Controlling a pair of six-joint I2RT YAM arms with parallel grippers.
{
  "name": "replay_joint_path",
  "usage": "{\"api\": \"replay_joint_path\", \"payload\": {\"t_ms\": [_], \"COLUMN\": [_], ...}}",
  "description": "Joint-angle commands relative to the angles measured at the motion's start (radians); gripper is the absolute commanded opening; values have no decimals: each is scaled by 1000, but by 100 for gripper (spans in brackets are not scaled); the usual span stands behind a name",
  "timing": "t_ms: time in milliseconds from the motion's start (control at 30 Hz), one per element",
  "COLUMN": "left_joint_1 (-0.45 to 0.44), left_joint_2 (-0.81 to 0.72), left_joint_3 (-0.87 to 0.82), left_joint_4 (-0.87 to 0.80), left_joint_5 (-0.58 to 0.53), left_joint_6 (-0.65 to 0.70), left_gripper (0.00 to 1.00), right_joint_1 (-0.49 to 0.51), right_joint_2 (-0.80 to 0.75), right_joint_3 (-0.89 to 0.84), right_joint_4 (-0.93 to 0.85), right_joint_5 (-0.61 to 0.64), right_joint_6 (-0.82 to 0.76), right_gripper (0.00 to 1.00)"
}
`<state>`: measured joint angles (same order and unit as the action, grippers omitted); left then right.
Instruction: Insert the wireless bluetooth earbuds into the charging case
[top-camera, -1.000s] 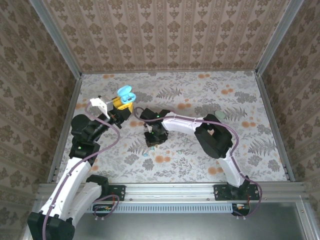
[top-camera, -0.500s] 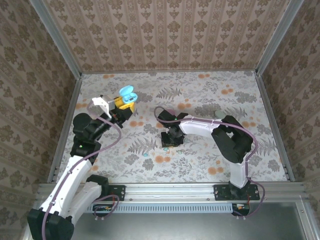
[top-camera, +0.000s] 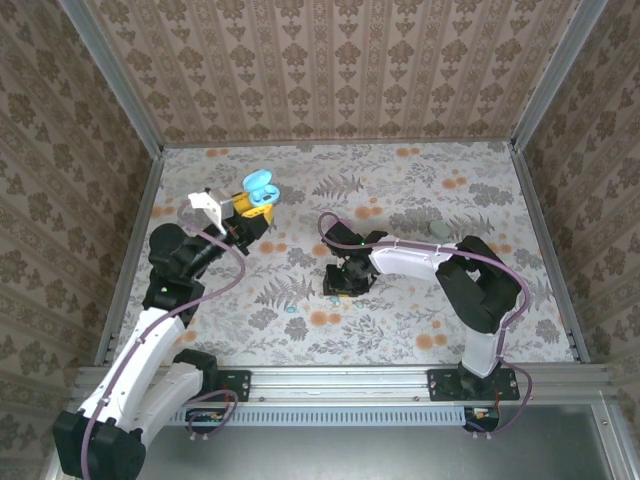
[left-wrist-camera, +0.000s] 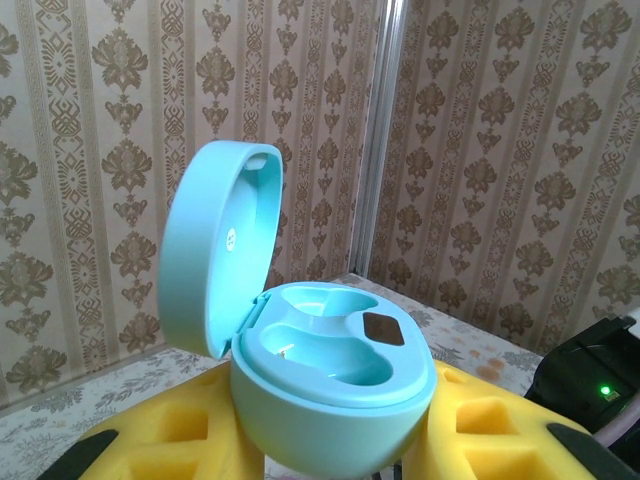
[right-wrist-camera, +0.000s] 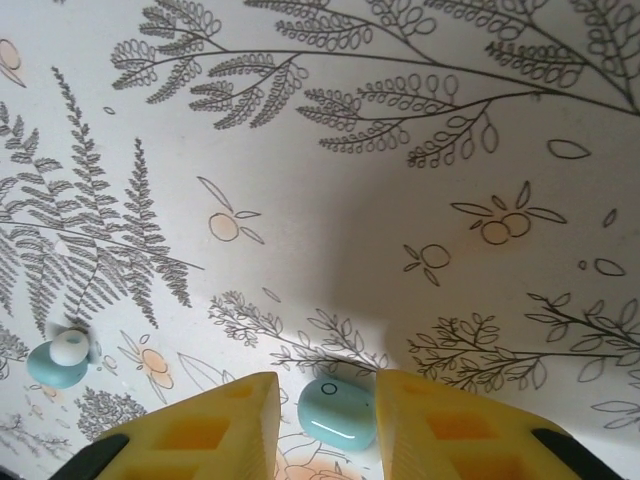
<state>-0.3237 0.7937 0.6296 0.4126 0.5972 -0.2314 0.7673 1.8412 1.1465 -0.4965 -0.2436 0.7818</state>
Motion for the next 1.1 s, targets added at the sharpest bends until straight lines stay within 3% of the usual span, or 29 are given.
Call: {"api": "replay_joint_path", "payload": {"t_ms": [0,200,1067], "left_joint_1": [-11,-17,-32], "left_joint_2": [9,14,21], "left_joint_3": [38,41,38], "left_joint_4": [42,40,43], "left_joint_5": [1,-1,-5], "left_joint_6": [0,4,9], "left_gripper": [29,29,29], "right_joint_1": [-5,-5,47], "right_joint_2": [-8,2,3], "right_joint_3": [11,13,11], "right_joint_4": [-29,-34,22], "right_joint_5": [-17,2,-174], "right_joint_6": [-15,-34,-58], "right_gripper": [34,36,32]}}
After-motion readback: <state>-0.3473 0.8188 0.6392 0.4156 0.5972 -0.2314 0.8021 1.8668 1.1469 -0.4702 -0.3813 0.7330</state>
